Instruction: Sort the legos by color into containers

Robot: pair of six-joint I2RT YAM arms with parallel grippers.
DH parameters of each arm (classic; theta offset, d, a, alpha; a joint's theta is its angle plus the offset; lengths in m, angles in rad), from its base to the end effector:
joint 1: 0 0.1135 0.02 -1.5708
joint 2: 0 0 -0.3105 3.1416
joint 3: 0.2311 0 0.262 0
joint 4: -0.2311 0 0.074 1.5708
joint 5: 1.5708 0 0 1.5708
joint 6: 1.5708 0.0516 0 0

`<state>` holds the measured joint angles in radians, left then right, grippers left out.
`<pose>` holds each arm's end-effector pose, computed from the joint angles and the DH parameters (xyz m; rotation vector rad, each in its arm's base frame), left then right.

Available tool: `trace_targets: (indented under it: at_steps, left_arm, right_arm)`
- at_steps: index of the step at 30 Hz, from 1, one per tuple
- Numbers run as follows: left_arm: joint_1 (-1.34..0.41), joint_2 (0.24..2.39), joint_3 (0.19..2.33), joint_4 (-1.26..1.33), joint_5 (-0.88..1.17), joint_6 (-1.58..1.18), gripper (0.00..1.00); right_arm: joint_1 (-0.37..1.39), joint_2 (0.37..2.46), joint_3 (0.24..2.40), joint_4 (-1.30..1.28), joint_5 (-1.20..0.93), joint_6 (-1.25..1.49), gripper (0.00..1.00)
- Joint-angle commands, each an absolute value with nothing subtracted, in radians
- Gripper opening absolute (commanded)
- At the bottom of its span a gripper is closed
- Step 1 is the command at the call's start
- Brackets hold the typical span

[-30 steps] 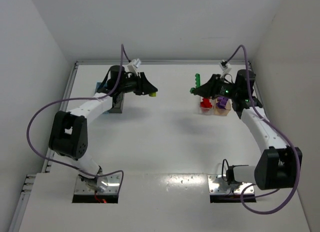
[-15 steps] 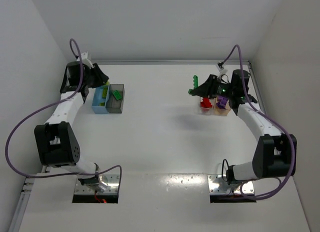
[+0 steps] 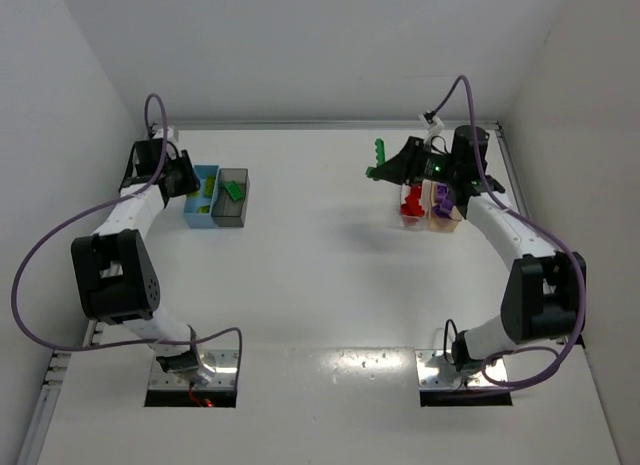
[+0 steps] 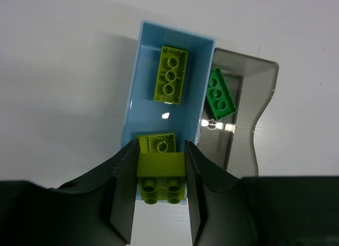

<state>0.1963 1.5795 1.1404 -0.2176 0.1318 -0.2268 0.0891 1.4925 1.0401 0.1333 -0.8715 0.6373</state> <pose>0.3722 0.0671 0.2935 -0.3965 2.1902 -0.1635 0.3482 0.0708 0.3319 -0.1002 1.9818 1.3015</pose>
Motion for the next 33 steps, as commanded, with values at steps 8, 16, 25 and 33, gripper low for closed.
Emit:
trace_targets:
  at_steps: [8,16,25,33]
  left_arm:
    - [0.206,1.681,1.143,-0.213,0.143,-0.227,0.2]
    - [0.196,1.7,1.152,-0.213,0.198,-0.236,0.55]
    - [0.196,1.609,1.141,-0.192,0.337,-0.245,0.7]
    - [0.126,1.523,1.236,-0.152,0.975,-0.363,0.61]
  right_arm:
    - [0.107,1.509,1.089,0.178,-0.877,0.646,0.03]
    - [0.117,1.519,1.098,0.178,-0.877,0.646,0.03]
    - [0.15,1.519,1.098,0.147,-0.887,0.594,0.03]
    - [0.302,1.548,1.201,-0.1,-0.816,0.234,0.03]
